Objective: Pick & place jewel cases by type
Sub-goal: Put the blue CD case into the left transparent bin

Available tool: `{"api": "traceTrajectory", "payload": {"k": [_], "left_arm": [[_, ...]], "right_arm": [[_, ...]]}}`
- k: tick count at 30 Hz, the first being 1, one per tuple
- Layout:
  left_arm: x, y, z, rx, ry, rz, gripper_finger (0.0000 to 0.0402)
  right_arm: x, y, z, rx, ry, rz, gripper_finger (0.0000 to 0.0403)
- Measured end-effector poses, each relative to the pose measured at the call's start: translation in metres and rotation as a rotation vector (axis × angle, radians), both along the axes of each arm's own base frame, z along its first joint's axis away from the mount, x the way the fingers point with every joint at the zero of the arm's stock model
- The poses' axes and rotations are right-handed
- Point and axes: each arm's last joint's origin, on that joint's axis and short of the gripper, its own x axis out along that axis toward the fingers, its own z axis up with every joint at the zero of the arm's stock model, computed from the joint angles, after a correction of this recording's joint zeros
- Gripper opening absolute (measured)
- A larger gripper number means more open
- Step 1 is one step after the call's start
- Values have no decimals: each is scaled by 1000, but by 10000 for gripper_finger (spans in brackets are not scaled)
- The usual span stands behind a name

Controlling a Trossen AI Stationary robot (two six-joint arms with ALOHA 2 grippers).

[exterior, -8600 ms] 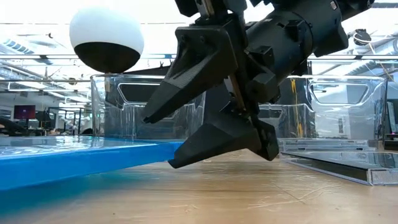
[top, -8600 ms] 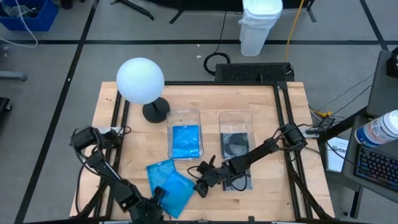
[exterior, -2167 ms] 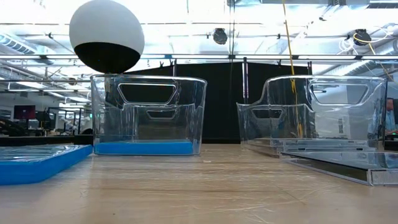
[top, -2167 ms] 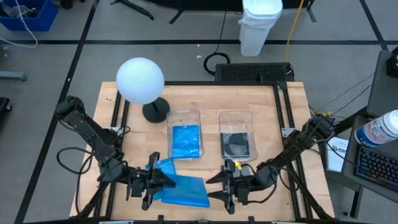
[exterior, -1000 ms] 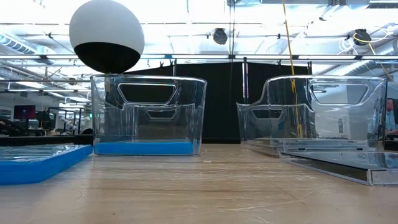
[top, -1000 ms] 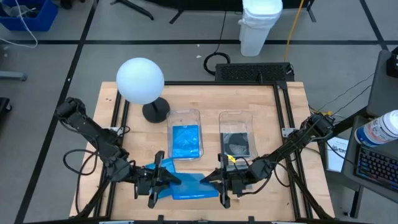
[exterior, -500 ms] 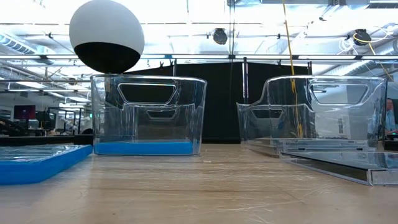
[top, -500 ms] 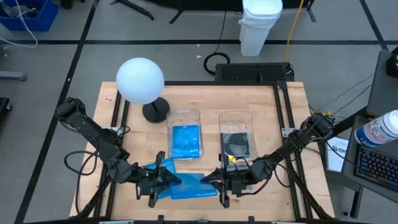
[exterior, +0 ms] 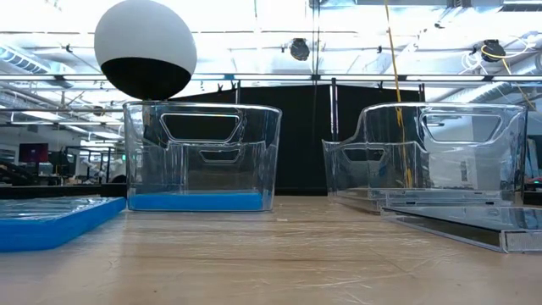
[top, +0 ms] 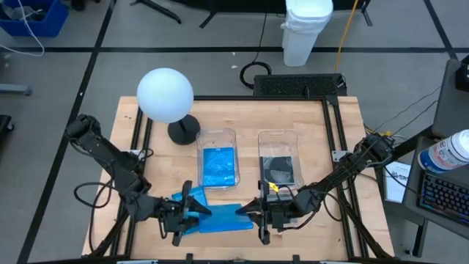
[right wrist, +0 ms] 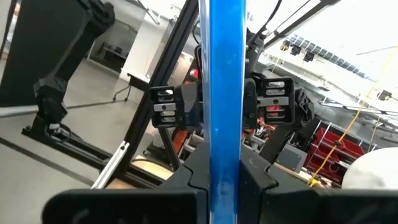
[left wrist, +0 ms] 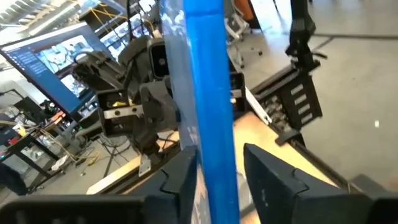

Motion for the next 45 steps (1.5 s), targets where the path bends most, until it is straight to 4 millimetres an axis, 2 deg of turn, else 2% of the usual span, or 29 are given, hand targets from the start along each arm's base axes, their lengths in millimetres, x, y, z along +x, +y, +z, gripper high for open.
{"api": "traceTrajectory", "payload": {"k": [4,10,16,21,28,36,45], "left_arm": [[-5,-3,-5,29,38,5,165],[-18,-10,-14,90,91,109,199],[-24,-12,-16,96,95,179,219],[-25,-13,-16,98,97,168,223],[-26,-9,-21,191,117,227,225],[-26,-9,-22,298,119,207,226],[-20,1,-25,349,137,304,226]], "right_arm": [[0,1,-3,-23,37,-46,29],[-2,4,-14,-95,199,-262,26],[1,5,-17,-101,292,-322,26],[1,5,-21,-159,374,-388,27],[3,9,-26,-176,413,-509,28],[20,21,-32,-282,447,-623,28],[39,34,-33,-369,476,-702,28]]}}
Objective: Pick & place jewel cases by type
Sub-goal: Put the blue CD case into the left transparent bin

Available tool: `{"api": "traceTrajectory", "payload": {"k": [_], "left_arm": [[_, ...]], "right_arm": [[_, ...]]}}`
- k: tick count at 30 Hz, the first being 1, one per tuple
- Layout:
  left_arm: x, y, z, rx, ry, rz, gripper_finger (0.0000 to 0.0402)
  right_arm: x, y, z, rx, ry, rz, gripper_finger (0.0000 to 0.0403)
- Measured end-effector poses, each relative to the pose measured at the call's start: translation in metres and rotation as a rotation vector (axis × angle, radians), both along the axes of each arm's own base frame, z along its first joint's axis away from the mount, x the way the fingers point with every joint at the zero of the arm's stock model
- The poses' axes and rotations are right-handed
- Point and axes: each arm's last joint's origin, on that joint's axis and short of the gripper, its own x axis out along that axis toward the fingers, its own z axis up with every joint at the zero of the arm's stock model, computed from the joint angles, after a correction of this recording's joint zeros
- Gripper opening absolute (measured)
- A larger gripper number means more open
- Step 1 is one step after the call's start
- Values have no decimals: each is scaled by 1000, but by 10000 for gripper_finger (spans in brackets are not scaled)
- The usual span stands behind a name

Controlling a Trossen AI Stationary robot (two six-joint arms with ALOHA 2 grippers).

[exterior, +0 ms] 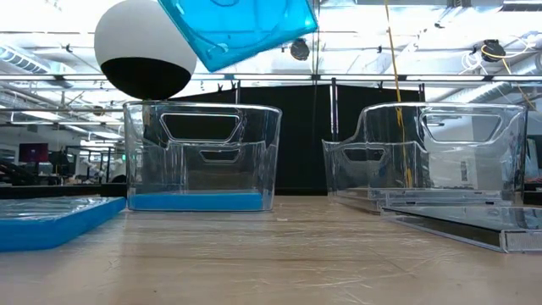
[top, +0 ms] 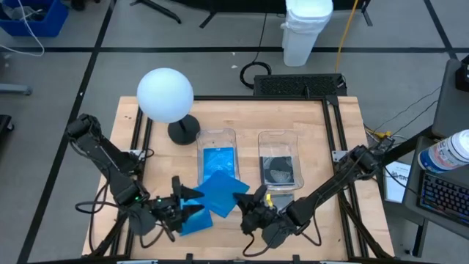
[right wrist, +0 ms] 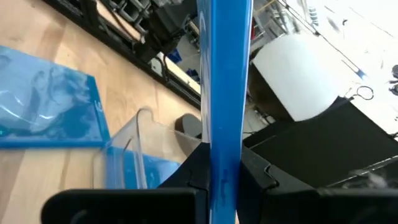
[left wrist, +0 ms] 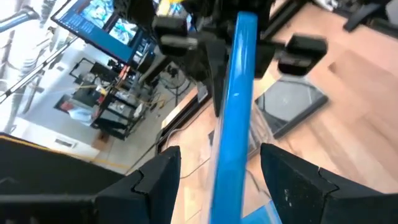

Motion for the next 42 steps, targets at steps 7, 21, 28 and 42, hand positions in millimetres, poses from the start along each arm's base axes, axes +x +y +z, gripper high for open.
{"api": "traceTrajectory", "payload": {"k": [7,21,28,42], "left_arm": [[7,4,0,47,55,-83,225],[16,16,-2,-62,94,-44,162],[16,16,0,-62,85,-45,55],[9,8,-2,-101,101,-78,31]], "right_arm": [[10,-1,6,23,-37,-37,29],[19,-10,8,120,-77,2,29],[20,-10,7,134,-70,28,29],[18,-7,9,132,-80,37,53]]}}
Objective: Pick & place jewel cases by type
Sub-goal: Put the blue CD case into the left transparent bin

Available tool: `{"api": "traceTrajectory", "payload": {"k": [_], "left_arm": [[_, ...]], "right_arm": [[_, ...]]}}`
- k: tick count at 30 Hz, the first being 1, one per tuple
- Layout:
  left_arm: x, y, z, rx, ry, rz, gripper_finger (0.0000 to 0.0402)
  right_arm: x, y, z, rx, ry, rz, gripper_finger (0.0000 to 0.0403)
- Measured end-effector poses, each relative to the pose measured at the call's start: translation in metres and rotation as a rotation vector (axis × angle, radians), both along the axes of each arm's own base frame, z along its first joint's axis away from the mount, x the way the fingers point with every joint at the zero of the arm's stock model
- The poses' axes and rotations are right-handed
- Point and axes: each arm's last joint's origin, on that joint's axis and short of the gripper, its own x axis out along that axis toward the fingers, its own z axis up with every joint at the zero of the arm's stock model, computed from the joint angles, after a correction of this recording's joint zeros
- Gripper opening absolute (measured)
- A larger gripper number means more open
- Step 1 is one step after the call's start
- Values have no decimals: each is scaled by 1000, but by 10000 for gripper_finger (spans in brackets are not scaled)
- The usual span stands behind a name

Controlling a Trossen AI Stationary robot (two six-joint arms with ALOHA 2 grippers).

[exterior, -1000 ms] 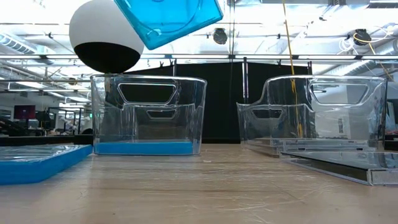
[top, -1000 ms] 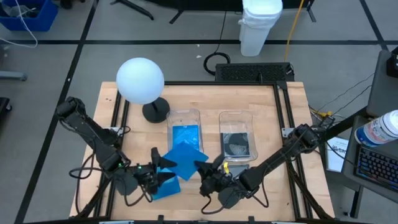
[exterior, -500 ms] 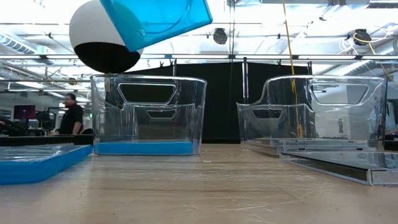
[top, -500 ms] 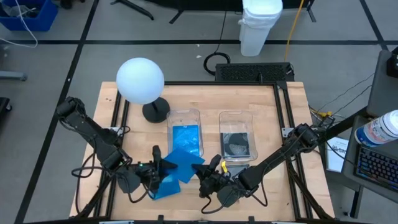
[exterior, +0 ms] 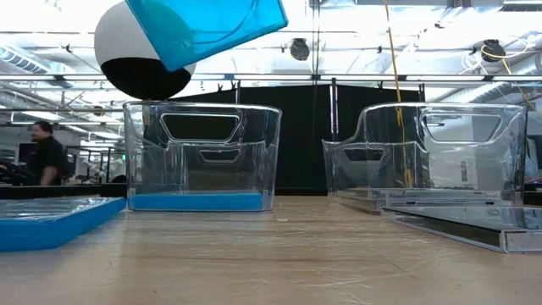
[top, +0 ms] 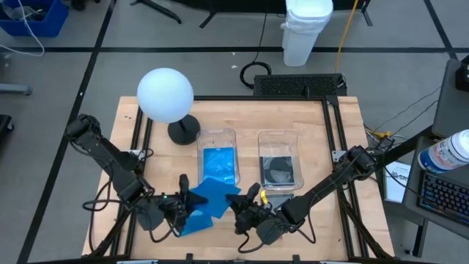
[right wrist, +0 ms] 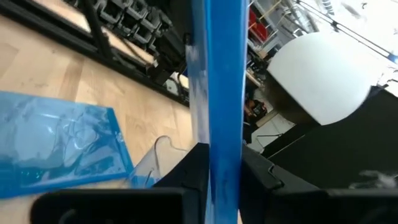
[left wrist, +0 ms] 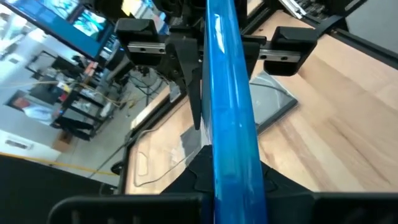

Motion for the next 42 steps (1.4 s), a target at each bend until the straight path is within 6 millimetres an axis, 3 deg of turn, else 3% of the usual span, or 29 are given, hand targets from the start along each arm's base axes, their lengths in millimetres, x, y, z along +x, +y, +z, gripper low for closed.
{"api": "traceTrajectory", "payload": {"k": [9,13,19,26,32,37,42], "left_arm": [[-6,-8,5,115,-58,-4,27],[-18,-15,11,169,-94,-26,27],[-48,-21,40,117,-208,-108,27],[-83,-29,76,81,-389,-327,27],[-98,-29,103,15,-605,-559,27],[-98,-29,112,24,-746,-713,27],[-88,-25,112,-4,-788,-849,27]], "right_arm": [[-1,3,11,2,-64,-3,114],[-4,8,16,9,-88,14,139],[-20,23,39,12,-169,57,170],[-37,41,63,-47,-277,135,188],[-40,45,76,-122,-404,352,189],[-35,48,77,-226,-475,626,189],[-18,30,76,-242,-531,792,187]]}}
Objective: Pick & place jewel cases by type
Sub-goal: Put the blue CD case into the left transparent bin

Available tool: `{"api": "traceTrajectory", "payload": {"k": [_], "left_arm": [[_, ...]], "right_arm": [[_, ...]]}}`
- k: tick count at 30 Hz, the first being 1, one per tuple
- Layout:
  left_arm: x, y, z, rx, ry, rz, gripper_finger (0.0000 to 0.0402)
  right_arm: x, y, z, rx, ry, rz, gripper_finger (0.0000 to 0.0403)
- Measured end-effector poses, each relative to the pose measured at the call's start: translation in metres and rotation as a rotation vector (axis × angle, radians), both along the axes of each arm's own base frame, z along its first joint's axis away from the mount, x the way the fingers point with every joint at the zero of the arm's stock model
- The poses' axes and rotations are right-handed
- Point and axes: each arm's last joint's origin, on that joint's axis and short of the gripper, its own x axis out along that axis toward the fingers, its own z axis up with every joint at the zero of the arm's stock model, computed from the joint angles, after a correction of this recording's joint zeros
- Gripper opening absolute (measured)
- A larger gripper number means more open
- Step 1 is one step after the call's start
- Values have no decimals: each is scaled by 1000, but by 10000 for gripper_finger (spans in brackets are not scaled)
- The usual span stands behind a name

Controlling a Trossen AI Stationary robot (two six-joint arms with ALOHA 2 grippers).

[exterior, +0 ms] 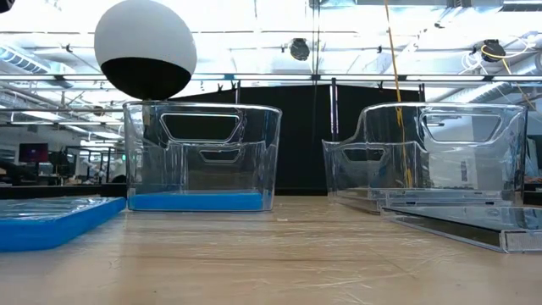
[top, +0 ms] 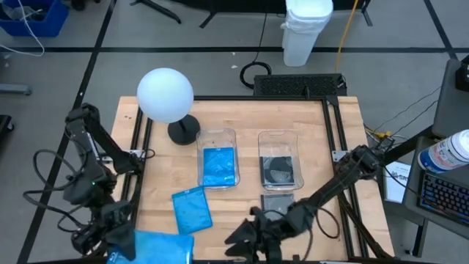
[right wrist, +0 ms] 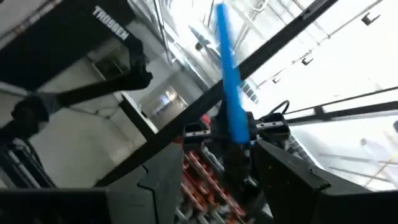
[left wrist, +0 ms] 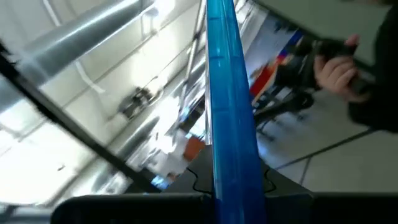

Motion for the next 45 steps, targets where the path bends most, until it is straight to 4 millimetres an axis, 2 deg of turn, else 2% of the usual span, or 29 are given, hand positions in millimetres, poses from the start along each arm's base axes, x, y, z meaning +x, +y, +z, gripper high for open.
{"api": "traceTrajectory", "payload": {"k": [3,6,11,17,24,30,36,40,45], "left_arm": [[10,3,-3,8,29,-89,27],[19,7,-8,34,83,-165,27],[27,13,-9,30,109,-195,29],[32,17,-9,34,109,-228,27],[32,18,-6,16,75,-286,27],[30,19,-2,2,19,-316,28],[31,21,2,-10,-40,-343,28],[40,21,-1,-3,-55,-340,29],[62,21,-13,25,-40,-328,29]], "right_arm": [[13,-18,-1,47,25,23,186],[27,-33,-10,61,123,-1,186],[38,-47,-19,85,235,-21,187],[39,-50,-20,102,246,-23,186],[34,-42,-16,46,183,-17,185],[30,-39,-7,-21,57,151,185],[31,-41,-6,-27,46,90,185],[33,-45,-5,-63,20,145,184],[36,-55,-2,-35,-14,231,185]]}}
